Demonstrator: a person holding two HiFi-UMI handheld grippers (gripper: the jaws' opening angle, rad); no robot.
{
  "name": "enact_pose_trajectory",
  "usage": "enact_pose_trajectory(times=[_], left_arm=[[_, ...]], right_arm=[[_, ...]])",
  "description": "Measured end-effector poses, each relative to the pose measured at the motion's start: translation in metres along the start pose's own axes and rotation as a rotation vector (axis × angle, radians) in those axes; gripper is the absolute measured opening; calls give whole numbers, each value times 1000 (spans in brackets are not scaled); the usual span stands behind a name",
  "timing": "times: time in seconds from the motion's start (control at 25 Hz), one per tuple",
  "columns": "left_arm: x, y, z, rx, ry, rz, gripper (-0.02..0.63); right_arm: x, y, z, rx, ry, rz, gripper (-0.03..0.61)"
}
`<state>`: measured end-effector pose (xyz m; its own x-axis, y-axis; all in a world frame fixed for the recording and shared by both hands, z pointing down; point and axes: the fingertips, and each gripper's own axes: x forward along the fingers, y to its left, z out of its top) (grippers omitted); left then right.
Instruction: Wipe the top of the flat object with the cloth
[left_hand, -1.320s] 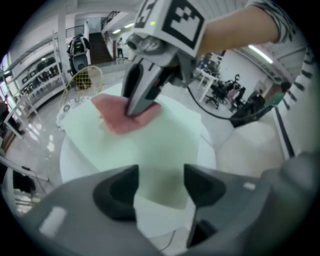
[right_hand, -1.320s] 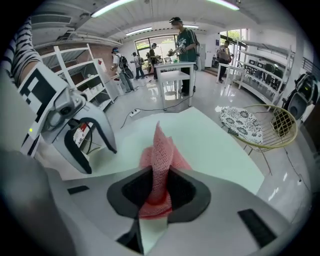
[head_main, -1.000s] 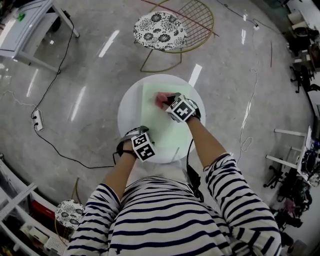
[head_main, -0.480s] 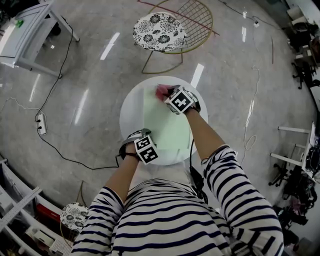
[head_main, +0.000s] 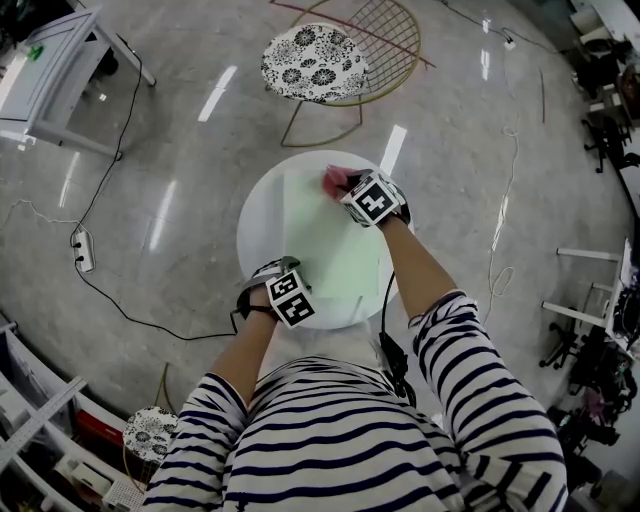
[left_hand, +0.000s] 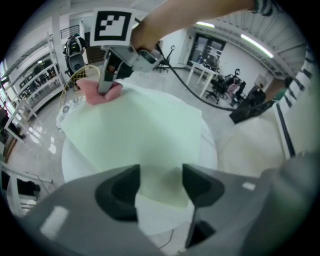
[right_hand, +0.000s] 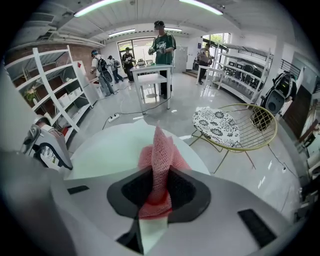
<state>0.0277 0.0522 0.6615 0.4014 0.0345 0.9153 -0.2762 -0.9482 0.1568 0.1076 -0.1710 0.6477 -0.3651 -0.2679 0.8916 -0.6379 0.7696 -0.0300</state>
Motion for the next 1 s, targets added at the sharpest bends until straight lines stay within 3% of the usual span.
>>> enact_pose_trajectory(times=[0.48,1.0], left_arm=[[1,1,-1,5,26,-2,270],[4,1,-3,16,62,18,270]], right_arm=[[-8,-1,-18,19,-3,-4,78],[-26,61,-59,-36,-10,63,77]])
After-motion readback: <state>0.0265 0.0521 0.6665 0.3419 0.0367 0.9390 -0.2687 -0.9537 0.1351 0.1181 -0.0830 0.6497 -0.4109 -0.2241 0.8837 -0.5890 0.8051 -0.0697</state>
